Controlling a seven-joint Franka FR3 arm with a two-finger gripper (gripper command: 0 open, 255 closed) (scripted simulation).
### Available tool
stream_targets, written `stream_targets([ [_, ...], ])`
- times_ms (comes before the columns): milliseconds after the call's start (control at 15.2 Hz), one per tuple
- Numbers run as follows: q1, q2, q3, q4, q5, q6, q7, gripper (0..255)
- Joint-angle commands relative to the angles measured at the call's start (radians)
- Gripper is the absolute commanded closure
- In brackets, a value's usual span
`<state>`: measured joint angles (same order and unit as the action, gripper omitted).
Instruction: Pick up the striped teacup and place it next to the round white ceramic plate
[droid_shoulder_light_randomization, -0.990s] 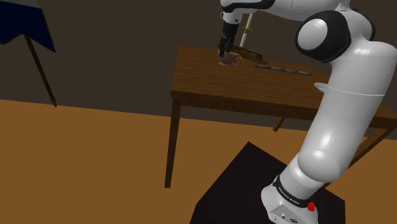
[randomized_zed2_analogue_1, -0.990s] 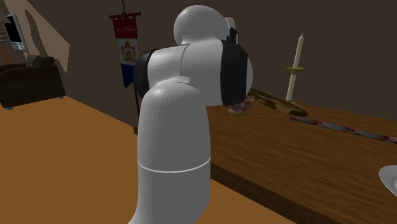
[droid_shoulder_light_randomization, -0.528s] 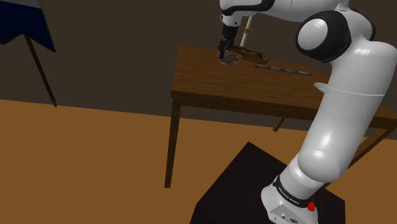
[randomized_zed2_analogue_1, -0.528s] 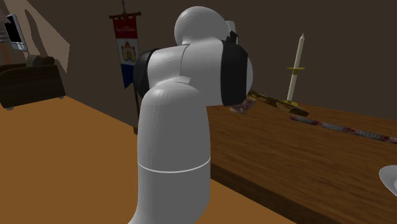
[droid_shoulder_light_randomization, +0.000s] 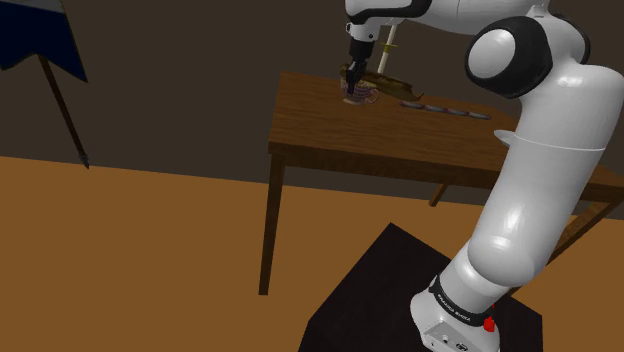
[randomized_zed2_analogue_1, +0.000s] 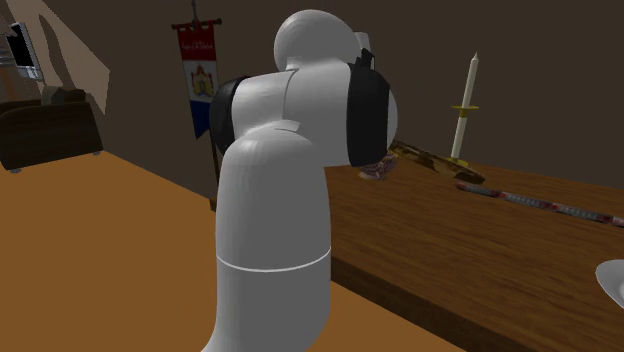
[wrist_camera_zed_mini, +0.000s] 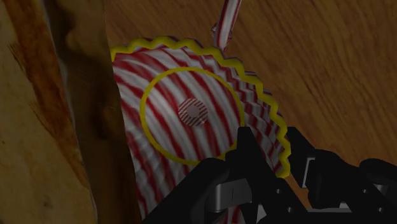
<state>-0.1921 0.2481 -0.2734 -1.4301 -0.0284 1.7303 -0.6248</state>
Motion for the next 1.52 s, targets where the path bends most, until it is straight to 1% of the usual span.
stream_targets([
  [0,-0.001,0.001,-0.001,-0.001,0.000,0.000,0.000,255],
  [198,-0.001,0.001,0.000,0.000,0.000,0.000,0.000,255],
  [528,-0.005,0.016,-0.002,0.089,0.005,-0.074,-0.007,255],
  [990,-0.017,0.055,-0.004,0.240,0.016,-0.187,-0.019,255],
  [1320,-0.031,0.100,-0.005,0.378,0.029,-0.279,-0.030,255],
  [1386,-0.032,0.103,-0.005,0.385,0.030,-0.284,-0.031,255],
  [1452,-0.034,0.063,-0.010,0.332,0.021,-0.269,-0.042,255],
])
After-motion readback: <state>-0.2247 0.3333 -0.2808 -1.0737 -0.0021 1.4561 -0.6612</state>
